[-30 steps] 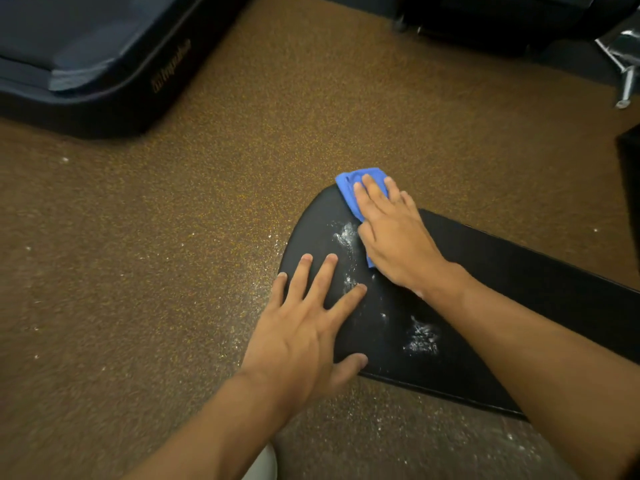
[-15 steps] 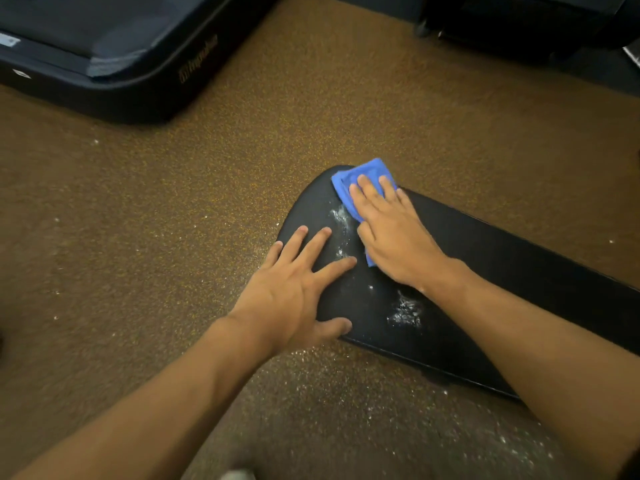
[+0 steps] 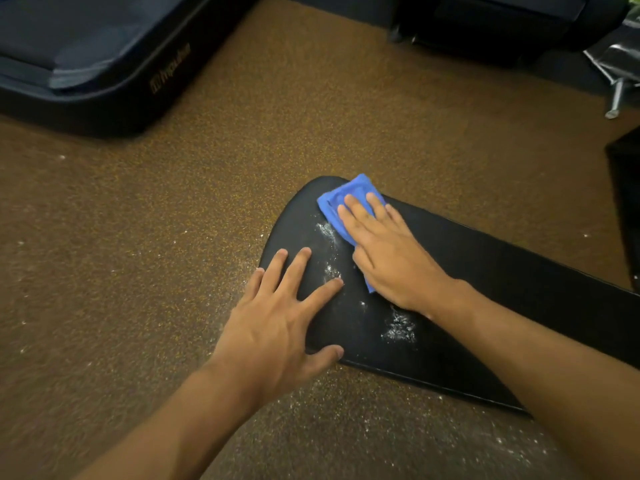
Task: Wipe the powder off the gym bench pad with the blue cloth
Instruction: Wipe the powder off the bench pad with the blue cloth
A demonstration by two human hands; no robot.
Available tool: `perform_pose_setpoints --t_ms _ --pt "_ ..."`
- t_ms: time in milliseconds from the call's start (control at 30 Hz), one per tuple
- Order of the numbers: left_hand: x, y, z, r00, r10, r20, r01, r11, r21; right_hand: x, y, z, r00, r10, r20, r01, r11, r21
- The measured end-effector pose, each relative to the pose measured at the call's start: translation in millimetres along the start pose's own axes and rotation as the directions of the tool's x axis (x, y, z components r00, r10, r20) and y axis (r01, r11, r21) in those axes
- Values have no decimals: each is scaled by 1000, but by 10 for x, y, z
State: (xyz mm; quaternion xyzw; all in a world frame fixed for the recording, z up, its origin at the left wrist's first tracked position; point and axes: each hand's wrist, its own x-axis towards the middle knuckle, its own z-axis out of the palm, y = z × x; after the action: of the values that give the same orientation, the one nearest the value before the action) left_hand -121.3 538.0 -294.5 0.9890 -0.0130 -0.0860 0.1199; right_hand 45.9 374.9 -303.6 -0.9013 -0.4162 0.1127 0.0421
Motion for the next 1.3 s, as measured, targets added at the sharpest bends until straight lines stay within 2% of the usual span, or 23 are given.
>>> perform_pose_setpoints --t_ms 67,133,300,367,467,567,667,733,800,900,1000,1067,1200,1233,1300 --pt "-11 18 -1 1000 -8 3 8 1000 -6 -276 76 7 996 -81 49 83 995 -55" --pt "-6 22 -9 1000 -21 15 21 1000 -22 -384 199 -36 994 -74 84 81 994 -77" --pt "2 14 -8 1000 -23 10 23 999 -24 256 82 -76 989 147 -24 -147 989 1" --pt "-1 11 9 1000 -22 -1 22 1000 -15 506 -84 -55 985 164 -54 -163 986 24" --pt "1 6 39 1000 -21 4 21 1000 -18 352 -176 -26 1000 -7 -25 7 1000 -5" --pt "-5 9 23 1000 -21 14 22 1000 -20 -93 26 -37 986 -158 58 162 984 -69" --pt "6 4 10 1000 -21 17 22 1000 -9 9 222 -98 997 -60 53 63 995 -76" --pt "11 3 20 1000 -23 14 23 1000 2 336 135 -80 999 45 -1 -45 998 -33" --pt "7 4 45 1000 -24 5 24 1000 10 585 -64 -60 996 76 -39 -76 997 -14" --pt "4 -2 58 1000 -20 -2 20 1000 8 458 -230 -18 998 -65 -16 64 997 -37" --pt "10 9 39 1000 -26 9 26 1000 -8 44 -75 -27 980 -190 64 194 979 -59" --pt "10 13 23 1000 -28 6 28 999 -20 7 106 -71 986 -147 74 153 986 -68" --pt "6 13 32 1000 -22 -2 22 1000 -15 446 -11 -71 994 107 -9 -107 994 -8" --pt "0 13 35 1000 -23 -2 23 1000 -13 500 -124 -53 991 127 -33 -127 992 8" --pt "-3 9 32 1000 -23 1 23 1000 -15 402 -282 0 998 43 -46 -43 999 3"
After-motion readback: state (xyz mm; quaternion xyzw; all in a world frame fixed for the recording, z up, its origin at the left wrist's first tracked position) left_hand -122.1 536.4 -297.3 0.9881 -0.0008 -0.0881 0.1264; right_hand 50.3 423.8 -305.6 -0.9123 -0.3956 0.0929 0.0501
